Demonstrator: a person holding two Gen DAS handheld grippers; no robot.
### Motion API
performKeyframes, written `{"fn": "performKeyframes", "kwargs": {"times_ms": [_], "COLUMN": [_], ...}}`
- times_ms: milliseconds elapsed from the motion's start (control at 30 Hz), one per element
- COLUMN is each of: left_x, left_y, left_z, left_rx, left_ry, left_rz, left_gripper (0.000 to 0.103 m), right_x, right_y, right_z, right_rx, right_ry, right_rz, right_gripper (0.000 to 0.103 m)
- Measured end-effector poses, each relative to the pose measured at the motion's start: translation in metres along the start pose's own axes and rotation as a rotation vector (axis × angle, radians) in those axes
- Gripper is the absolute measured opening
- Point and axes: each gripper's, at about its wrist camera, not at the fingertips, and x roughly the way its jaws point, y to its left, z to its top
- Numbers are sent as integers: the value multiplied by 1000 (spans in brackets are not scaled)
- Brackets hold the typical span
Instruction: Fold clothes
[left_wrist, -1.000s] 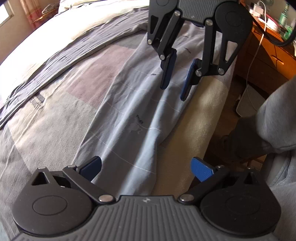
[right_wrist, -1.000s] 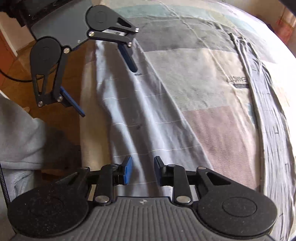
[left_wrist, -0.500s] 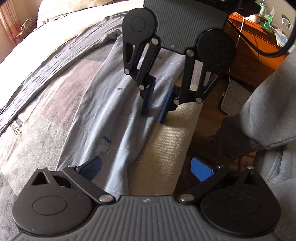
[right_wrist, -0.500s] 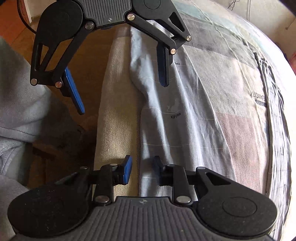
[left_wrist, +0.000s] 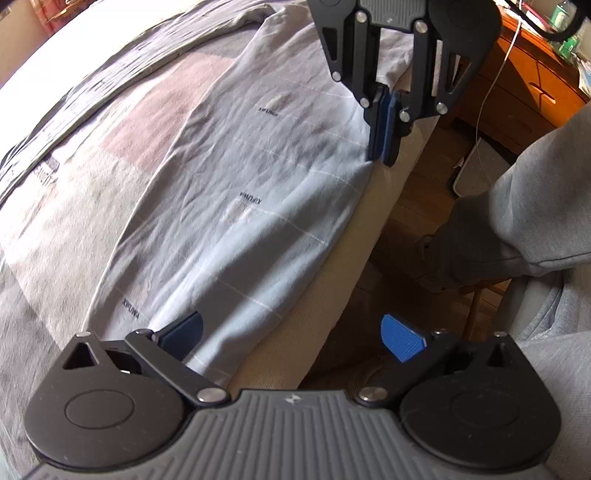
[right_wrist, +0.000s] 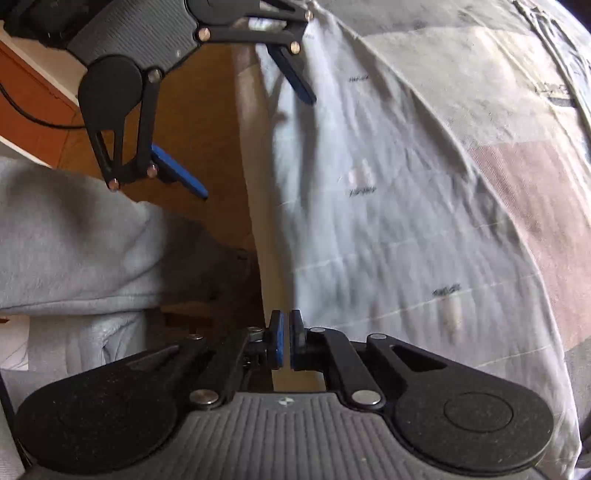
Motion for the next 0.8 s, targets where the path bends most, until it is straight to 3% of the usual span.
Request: {"fn": "performKeyframes", "kwargs": {"times_ms": [100,200,300,400,533,800], "left_x": [-8,-16,-25,-36,-44,-67], "left_y": [7,28,52,84,117,141], "left_z": [-15,-29,-45,-59,-78,-107], "left_rx": [-100,-269,-428,-558,-641,-748], "left_ry": [19,24,13,-6,9,-34], "left_rz": [19,37,50,112,229,256], "left_gripper": [102,102,102,102,103,103], "right_x": [-12,-13,-6,2,21,55], "right_y": [3,-5,-10,-2,14,36], "right_z": [-7,5,34,67,112,178], "right_rx": [15,32,-11,-59,-110,-225], "right_ry": [-33,-104,-163,-223,-279,-308], "right_rz": [-22,-40,-83,-118,-186,-274], "right_gripper": [9,10,10,11,20,24]}}
